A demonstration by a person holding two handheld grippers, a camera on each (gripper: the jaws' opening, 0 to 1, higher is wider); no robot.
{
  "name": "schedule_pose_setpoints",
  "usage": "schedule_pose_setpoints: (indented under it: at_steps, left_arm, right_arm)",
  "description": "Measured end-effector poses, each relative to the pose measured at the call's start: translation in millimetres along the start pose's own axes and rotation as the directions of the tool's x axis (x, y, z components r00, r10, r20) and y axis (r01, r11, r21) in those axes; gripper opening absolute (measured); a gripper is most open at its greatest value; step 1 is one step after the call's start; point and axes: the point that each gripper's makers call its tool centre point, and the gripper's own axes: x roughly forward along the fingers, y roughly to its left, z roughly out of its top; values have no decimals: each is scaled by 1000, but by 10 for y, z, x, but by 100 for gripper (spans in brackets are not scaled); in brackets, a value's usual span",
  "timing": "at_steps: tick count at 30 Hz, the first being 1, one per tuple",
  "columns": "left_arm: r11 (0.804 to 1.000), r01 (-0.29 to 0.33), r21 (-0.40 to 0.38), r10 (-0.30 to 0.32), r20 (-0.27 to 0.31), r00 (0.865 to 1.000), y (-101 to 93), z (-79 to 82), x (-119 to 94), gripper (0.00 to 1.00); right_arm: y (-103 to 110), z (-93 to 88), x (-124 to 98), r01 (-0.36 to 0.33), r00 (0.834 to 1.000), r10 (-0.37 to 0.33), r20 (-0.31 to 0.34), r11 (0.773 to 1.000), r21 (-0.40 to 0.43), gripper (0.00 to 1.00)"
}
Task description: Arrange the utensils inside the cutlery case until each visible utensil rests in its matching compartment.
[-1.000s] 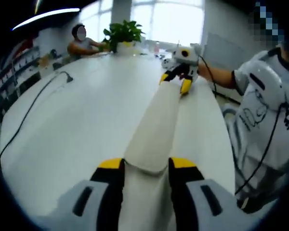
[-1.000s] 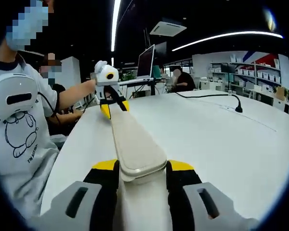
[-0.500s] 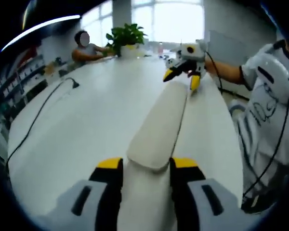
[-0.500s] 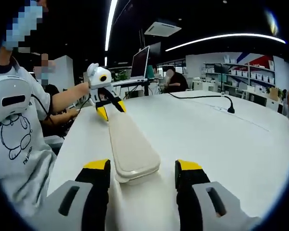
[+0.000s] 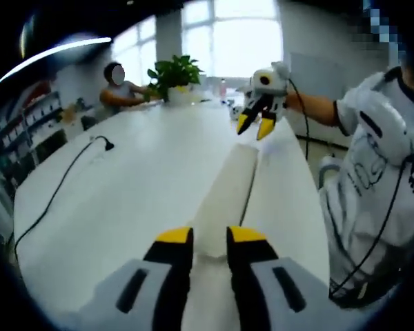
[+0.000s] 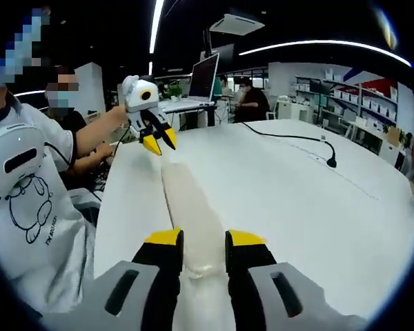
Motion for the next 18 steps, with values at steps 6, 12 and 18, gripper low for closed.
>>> schedule_pose_setpoints:
  at_steps: [6,12,18]
  left_arm:
    - [981,64,182,-21,-228,973,88,-77,86,15]
    - [976,162,147,-111,-306,946,4,13,170,8]
    - [971,184,153,-118,-360,925,-47,-93,263,8]
  right_arm:
    - [-6,-163,89,6,972,-2,-236,1000,14,0]
    - [54,-111,175,-32,934,28,-357,999,-6,0]
    - [-42,-204,199,-58,877,48,-479,998,-6,0]
